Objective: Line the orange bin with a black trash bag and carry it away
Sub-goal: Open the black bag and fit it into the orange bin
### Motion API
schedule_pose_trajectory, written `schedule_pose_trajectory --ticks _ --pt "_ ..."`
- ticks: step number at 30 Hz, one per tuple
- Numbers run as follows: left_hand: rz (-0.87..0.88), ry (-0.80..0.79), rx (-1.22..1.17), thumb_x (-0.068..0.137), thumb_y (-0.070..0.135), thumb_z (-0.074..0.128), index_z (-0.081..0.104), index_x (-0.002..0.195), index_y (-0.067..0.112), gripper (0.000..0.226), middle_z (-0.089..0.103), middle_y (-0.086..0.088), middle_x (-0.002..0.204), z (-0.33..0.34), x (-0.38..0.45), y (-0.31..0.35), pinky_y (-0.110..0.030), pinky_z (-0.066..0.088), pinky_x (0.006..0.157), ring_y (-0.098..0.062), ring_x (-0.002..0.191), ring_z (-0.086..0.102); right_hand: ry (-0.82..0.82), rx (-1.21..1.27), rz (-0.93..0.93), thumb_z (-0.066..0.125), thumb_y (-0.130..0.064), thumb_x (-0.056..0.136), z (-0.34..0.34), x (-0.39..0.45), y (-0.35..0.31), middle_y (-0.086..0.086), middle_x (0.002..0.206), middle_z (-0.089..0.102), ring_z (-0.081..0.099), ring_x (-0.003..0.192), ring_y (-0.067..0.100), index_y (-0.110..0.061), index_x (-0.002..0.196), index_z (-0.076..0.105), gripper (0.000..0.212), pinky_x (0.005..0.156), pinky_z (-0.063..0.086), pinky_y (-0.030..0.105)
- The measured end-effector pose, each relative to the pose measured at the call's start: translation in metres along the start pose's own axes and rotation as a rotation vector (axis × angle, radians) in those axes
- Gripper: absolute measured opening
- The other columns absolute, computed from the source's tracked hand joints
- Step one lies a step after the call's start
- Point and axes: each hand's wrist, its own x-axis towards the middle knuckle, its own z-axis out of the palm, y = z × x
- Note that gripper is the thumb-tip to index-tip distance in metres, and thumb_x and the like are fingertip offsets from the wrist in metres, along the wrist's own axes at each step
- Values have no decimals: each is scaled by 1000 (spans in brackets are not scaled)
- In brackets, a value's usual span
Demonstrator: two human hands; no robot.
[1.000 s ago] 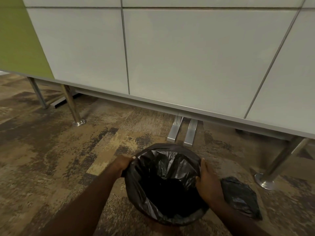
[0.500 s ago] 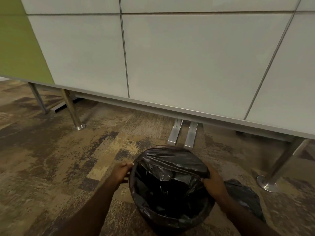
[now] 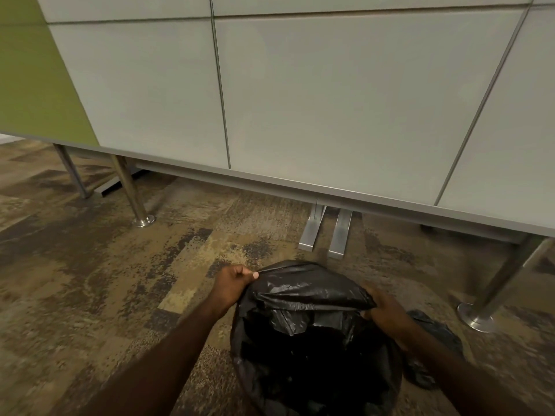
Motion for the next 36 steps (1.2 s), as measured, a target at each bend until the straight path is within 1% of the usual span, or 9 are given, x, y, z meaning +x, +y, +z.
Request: schedule_pose_trajectory --ticks 5,7,14,17,20,25,30,32,36 --pt "-236 -218 78 94 14 64 68 72 12 22 59 -9 61 14 -18 -42 -20 35 43 -16 44 47 -144 -76 23 58 9 85 -15 0 26 0 118 60 54 94 -2 -15 131 55 52 66 44 13" --pt "-285 -284 94 91 10 63 72 70 9 23 67 -16 70 20 -29 -56 -25 42 54 -20 54 57 -150 -75 1 56 12 86 -15 -5 26 -5 118 57 51 94 -5 -21 128 52 54 66 42 9" --pt "-239 -303 220 95 -5 53 62 69 8 31 60 -11 74 29 -28 -82 -29 45 67 -20 70 54 -181 -12 -7 63 2 87 -11 -10 27 1 130 59 60 108 12 -24 140 50 60 79 52 22" --pt "-229 -406 290 91 13 58 60 88 9 5 58 -13 93 26 -18 -115 -36 43 76 -22 87 53 -240 -6 11 74 -23 84 -15 -12 19 -3 125 57 58 103 9 -20 141 45 64 79 47 20" --pt "-196 -461 345 87 25 64 68 95 6 22 63 -11 95 23 -32 -84 -35 46 76 -21 88 59 -270 9 -29 81 -68 52 -22 -7 19 -5 130 58 60 114 15 -24 140 47 105 94 50 30" --pt "14 56 143 102 31 53 68 93 10 28 73 -13 89 22 -34 -3 -36 52 66 -22 70 63 -32 56 -220 76 -25 83 -28 -3 13 -3 125 63 61 114 15 -29 132 57 53 89 49 29" --pt "190 -429 310 95 34 64 59 137 19 45 64 9 126 50 -48 47 -15 46 89 -5 110 61 -122 -193 -218 66 -31 90 -19 8 12 -5 84 67 63 80 13 -36 84 66 8 81 49 37" --pt "209 -478 495 90 40 68 51 144 22 59 62 4 136 62 -46 44 -26 47 102 -12 121 60 -120 -194 -194 59 -32 95 -14 13 16 -3 68 57 54 69 17 -28 65 60 30 72 41 36" --pt "166 -452 571 89 31 70 55 138 20 52 66 -3 131 63 -39 39 -38 49 106 -21 119 63 -118 -180 -164 52 -33 99 -11 4 9 -1 84 62 59 84 20 -19 85 69 25 77 41 31"
